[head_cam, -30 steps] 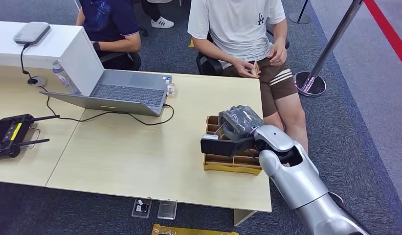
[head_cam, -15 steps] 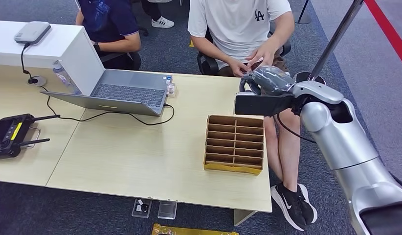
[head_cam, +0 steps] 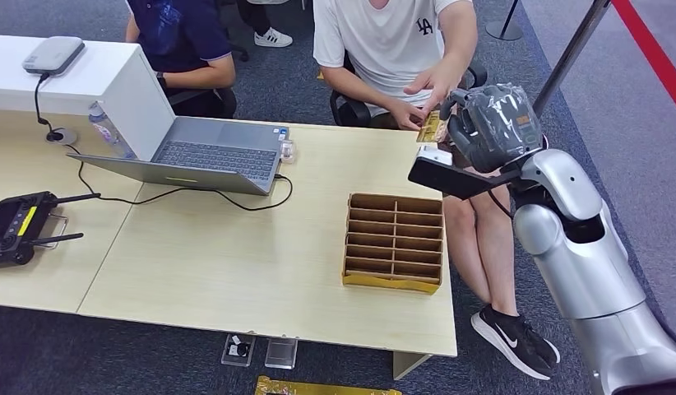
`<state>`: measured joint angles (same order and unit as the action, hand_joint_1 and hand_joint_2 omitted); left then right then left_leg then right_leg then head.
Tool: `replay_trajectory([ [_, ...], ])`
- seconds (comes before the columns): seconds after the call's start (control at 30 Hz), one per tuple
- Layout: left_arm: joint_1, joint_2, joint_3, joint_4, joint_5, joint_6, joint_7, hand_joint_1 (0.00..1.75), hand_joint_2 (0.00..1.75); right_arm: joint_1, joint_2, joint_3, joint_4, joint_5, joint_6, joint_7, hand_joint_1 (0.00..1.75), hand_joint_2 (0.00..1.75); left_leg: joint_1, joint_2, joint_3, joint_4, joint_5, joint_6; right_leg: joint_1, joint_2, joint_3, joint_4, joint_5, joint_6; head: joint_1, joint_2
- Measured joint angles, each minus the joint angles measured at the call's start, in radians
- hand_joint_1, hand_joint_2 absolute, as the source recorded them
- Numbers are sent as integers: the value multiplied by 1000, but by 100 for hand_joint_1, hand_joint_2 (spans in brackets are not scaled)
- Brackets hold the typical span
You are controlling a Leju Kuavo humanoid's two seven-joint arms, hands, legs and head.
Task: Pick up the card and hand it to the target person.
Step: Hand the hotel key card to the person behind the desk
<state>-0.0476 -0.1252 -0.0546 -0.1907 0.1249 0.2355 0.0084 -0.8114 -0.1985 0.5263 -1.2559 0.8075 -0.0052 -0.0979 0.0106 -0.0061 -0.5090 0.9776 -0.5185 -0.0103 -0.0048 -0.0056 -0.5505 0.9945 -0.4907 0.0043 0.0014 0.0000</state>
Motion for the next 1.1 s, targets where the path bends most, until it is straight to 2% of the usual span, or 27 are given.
replay_trajectory([
  [0.13,-1,0,0,0,0,6,1,0,0,61,28,-19,-18,49,-63,0,140,175,0,0,0,0,0,0,0,0,0,0,0,0,0,0],
  [0.37,0,0,0,0,4,14,1,0,0,134,89,-48,-27,91,-92,-5,143,175,0,0,0,0,0,0,0,0,0,0,0,0,-1,0],
  [0.4,0,0,0,0,4,14,1,0,0,140,94,-52,-28,92,-93,-5,129,175,0,0,0,0,0,0,0,0,0,0,0,0,-1,0],
  [0.47,0,0,0,0,4,15,2,0,0,150,102,-59,-30,92,-97,-5,71,175,0,0,0,0,0,0,0,0,0,0,0,0,0,0],
  [0.5,0,0,0,0,5,15,2,0,0,154,105,-63,-31,92,-99,-5,35,175,0,0,0,0,0,0,0,0,0,0,0,0,0,0],
  [0.53,0,0,0,0,5,15,3,0,0,158,108,-66,-32,92,-101,-5,14,175,0,0,0,0,0,0,0,0,0,0,0,0,0,0],
  [0.6,0,0,0,0,6,15,5,0,0,166,112,-73,-33,93,-106,-5,0,175,0,0,0,0,0,0,0,0,0,0,0,0,1,0],
  [1.1,0,-1,0,0,9,22,14,0,0,190,129,-112,-37,110,-100,-3,0,175,0,0,0,0,0,0,0,0,0,0,0,0,0,0],
])
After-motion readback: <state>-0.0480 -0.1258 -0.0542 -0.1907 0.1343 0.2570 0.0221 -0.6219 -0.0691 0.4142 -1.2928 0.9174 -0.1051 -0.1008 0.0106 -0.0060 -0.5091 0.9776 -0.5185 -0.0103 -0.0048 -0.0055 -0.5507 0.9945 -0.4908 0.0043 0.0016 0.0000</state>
